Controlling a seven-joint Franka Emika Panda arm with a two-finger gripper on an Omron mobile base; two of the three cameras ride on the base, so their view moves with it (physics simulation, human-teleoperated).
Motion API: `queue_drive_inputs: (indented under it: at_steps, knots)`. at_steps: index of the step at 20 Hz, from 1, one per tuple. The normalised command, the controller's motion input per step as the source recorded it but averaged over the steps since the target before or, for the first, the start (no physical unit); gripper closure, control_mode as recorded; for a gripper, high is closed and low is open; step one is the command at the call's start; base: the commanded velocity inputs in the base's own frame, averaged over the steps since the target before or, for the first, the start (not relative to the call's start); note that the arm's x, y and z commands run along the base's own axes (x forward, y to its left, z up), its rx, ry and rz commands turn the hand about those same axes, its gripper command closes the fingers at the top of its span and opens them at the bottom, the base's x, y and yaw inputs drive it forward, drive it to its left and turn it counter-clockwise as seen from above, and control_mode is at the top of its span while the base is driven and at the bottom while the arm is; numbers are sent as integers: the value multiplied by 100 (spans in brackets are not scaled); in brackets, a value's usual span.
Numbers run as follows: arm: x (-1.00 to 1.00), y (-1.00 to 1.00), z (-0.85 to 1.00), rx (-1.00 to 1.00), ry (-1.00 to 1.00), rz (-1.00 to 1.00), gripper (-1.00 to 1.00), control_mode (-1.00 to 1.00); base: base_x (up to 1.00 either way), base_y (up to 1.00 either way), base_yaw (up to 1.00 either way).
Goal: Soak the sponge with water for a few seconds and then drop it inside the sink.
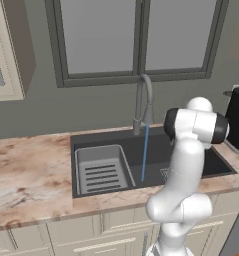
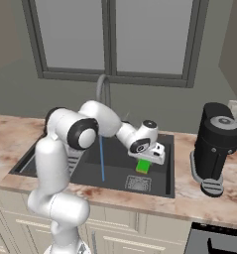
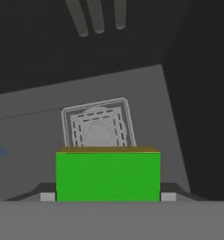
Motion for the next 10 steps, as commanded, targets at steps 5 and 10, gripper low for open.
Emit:
queue_drive_inputs:
  at_steps: [5, 10]
  knots:
    - [11, 0, -39, 0, -12, 0, 100, -100, 0, 0, 0]
    - [8, 0, -38, 0, -10, 0, 100, -100, 0, 0, 0]
